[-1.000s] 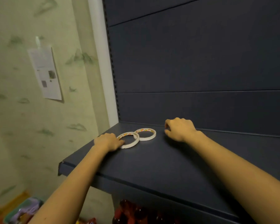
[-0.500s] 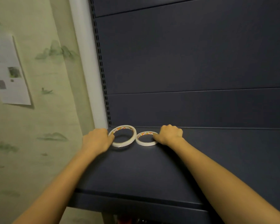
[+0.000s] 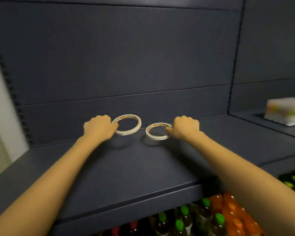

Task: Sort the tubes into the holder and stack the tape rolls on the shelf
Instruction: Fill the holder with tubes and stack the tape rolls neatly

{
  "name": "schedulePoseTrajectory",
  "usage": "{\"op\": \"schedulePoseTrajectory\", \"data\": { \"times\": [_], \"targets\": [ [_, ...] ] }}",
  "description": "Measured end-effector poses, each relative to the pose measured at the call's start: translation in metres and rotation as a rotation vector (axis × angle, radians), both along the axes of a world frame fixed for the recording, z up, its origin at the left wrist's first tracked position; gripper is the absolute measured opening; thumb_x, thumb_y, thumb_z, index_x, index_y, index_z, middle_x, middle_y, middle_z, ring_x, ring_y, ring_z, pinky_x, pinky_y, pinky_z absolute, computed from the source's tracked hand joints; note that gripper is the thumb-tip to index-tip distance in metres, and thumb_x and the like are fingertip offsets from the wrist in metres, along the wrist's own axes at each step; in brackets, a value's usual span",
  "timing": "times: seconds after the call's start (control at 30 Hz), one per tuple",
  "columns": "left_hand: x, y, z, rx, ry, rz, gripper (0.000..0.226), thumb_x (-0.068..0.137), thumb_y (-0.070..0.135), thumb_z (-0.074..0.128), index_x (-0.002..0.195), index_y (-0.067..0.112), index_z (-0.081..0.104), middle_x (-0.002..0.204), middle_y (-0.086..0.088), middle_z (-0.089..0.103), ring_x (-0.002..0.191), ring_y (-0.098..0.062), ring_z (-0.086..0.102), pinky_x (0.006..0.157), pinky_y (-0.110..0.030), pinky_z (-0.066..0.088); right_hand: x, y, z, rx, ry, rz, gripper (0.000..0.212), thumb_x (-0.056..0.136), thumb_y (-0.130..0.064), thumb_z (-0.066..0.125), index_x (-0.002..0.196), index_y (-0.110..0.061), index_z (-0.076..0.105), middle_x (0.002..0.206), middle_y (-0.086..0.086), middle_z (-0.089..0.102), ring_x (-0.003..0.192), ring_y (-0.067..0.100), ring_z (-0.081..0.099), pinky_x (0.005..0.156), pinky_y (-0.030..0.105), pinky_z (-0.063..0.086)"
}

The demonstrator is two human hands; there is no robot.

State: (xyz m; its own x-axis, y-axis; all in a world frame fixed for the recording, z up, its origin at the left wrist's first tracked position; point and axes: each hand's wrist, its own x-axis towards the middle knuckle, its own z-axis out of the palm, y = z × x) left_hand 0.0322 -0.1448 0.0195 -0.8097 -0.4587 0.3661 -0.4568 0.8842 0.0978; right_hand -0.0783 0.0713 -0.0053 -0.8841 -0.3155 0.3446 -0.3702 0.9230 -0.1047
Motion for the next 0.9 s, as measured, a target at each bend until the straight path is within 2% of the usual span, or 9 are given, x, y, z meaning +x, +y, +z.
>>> {"op": "schedulePoseTrajectory", "data": {
  "times": [0.07,0.13,0.27,0.43,0.53,0.67,0.73,0.83,0.9],
  "targets": [
    [-0.028,0.042,0.003,-0.001,0.006,-0.093,0.032,0.094,0.037,0.041,0.077,0.012,0.053,0.079,-0.006,0.054,0.075,-0.026,0.05,0.067,-0.031,0.036,-0.008,0.057,0.004,-0.016,0.001,-0.107,0.035,0.09,-0.048,0.048,0.078,-0.015,0.053,0.07,0.0,0.051,0.071,0.022,0.05,0.064,0.028,0.035],
    [-0.054,0.089,0.004,-0.006,0.004,-0.187,0.032,0.094,0.037,0.042,0.077,0.012,0.054,0.079,-0.006,0.054,0.075,-0.026,0.05,0.067,-0.031,0.037,-0.012,0.115,0.007,-0.028,0.009,-0.204,0.036,0.091,-0.048,0.048,0.081,-0.014,0.054,0.082,0.004,0.06,0.074,0.024,0.052,0.064,0.028,0.034],
    [-0.091,0.185,0.002,-0.017,0.005,-0.359,0.033,0.094,0.037,0.042,0.075,0.012,0.052,0.077,-0.006,0.053,0.075,-0.027,0.052,0.067,-0.031,0.038,-0.014,0.226,0.008,-0.048,0.038,-0.361,0.044,0.091,-0.049,0.048,0.101,-0.009,0.063,0.107,0.011,0.065,0.1,0.031,0.06,0.07,0.03,0.036],
    [-0.123,0.305,-0.006,-0.008,0.01,-0.508,0.033,0.094,0.037,0.042,0.073,0.012,0.05,0.071,-0.003,0.052,0.073,-0.026,0.051,0.066,-0.03,0.037,-0.008,0.351,0.006,-0.04,0.02,-0.515,0.046,0.089,-0.05,0.049,0.104,-0.009,0.064,0.113,0.012,0.064,0.107,0.031,0.059,0.072,0.031,0.036],
    [-0.138,0.375,-0.012,0.009,0.019,-0.577,0.039,0.095,0.035,0.04,0.062,0.015,0.042,0.06,0.001,0.044,0.066,-0.023,0.048,0.062,-0.03,0.035,-0.003,0.422,0.005,-0.022,0.027,-0.582,0.045,0.089,-0.051,0.05,0.098,-0.008,0.063,0.105,0.014,0.064,0.102,0.032,0.06,0.07,0.031,0.036],
    [-0.155,0.46,-0.019,0.03,0.017,-0.64,0.04,0.095,0.033,0.041,0.058,0.016,0.038,0.06,0.0,0.041,0.067,-0.025,0.047,0.061,-0.029,0.033,0.0,0.505,0.003,-0.044,0.001,-0.658,0.046,0.089,-0.05,0.05,0.066,-0.011,0.047,0.077,0.007,0.053,0.077,0.028,0.056,0.062,0.028,0.036],
    [-0.162,0.496,-0.025,0.031,0.01,-0.665,0.042,0.095,0.034,0.041,0.059,0.013,0.039,0.061,-0.001,0.041,0.065,-0.025,0.044,0.059,-0.029,0.032,-0.002,0.541,0.001,-0.065,-0.013,-0.685,0.045,0.089,-0.048,0.049,0.061,-0.013,0.047,0.066,0.004,0.05,0.067,0.025,0.051,0.054,0.026,0.032],
    [-0.175,0.539,-0.03,0.033,-0.015,-0.696,0.034,0.095,0.036,0.04,0.075,0.011,0.05,0.078,-0.007,0.052,0.078,-0.029,0.052,0.065,-0.03,0.036,-0.009,0.584,-0.004,-0.085,-0.049,-0.714,0.049,0.09,-0.048,0.051,0.055,-0.013,0.044,0.055,0.002,0.042,0.052,0.019,0.041,0.049,0.024,0.027],
    [-0.187,0.562,-0.028,0.026,-0.014,-0.704,0.033,0.095,0.036,0.041,0.088,0.009,0.058,0.095,-0.012,0.06,0.093,-0.033,0.057,0.07,-0.032,0.036,-0.016,0.607,-0.006,-0.087,-0.04,-0.734,0.05,0.089,-0.048,0.051,0.054,-0.014,0.044,0.055,0.001,0.043,0.05,0.018,0.04,0.049,0.024,0.028]
  ]
}}
